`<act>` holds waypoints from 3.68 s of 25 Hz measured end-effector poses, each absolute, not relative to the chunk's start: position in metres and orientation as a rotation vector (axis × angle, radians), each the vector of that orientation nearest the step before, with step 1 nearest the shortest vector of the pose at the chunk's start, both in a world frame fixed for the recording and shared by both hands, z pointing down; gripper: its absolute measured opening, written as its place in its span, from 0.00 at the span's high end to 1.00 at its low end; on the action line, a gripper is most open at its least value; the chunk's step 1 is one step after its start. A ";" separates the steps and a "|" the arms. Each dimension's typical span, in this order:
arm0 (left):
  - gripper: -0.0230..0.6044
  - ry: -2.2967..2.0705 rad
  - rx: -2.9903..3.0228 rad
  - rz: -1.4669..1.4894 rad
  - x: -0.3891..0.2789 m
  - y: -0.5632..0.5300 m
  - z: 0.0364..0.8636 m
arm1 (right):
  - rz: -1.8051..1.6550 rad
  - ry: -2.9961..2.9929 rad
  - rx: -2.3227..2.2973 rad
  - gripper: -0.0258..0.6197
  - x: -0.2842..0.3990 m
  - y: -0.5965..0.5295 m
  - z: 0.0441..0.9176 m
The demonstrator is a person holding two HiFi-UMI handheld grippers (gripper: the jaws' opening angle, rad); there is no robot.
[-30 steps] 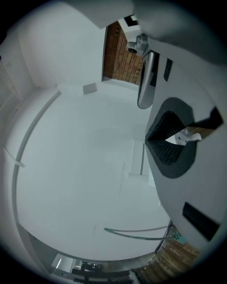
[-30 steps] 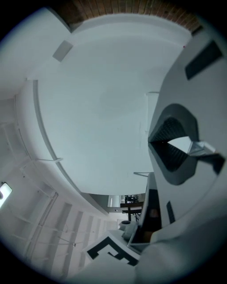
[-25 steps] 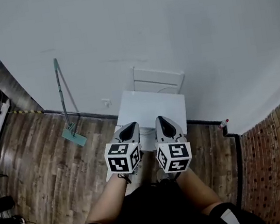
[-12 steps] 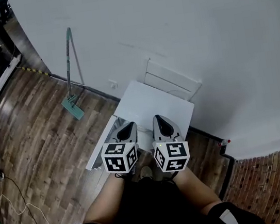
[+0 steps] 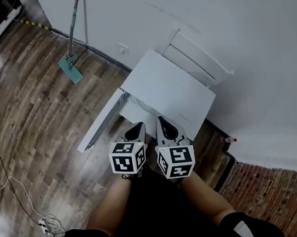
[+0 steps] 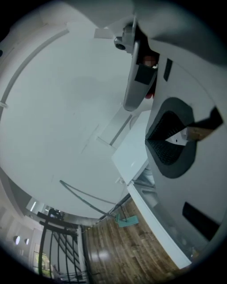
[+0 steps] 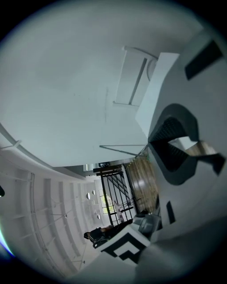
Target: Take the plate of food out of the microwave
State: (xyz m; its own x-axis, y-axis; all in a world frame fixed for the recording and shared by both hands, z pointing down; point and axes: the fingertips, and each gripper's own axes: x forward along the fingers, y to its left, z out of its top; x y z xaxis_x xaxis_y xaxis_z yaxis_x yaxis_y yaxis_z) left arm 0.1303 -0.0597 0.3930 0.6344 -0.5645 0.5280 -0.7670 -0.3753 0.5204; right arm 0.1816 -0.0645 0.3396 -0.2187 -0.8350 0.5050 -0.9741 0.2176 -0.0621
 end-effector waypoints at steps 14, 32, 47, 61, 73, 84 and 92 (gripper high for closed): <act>0.97 -0.943 1.820 0.248 0.139 -0.071 0.555 | 0.604 -2.006 1.459 0.95 0.184 -0.063 0.509; 0.57 -0.974 1.552 0.041 0.201 -0.141 0.725 | 0.655 -1.872 1.427 0.95 0.239 -0.047 0.609; 0.41 -1.003 1.444 0.133 0.211 -0.160 0.767 | 0.670 -1.847 1.420 0.95 0.251 -0.037 0.622; 0.90 -0.816 1.540 -0.093 0.196 -0.138 0.737 | 0.699 -1.865 1.392 0.95 0.228 -0.034 0.629; 0.94 -0.700 1.420 -0.308 0.166 -0.108 0.722 | 0.693 -1.868 1.452 0.95 0.223 -0.039 0.620; 0.94 -0.635 1.358 -0.294 0.114 -0.032 0.638 | 0.715 -1.837 1.641 0.95 0.231 -0.016 0.559; 0.94 -0.547 1.336 -0.353 0.101 -0.039 0.505 | 0.580 -1.898 1.808 0.95 0.252 -0.039 0.438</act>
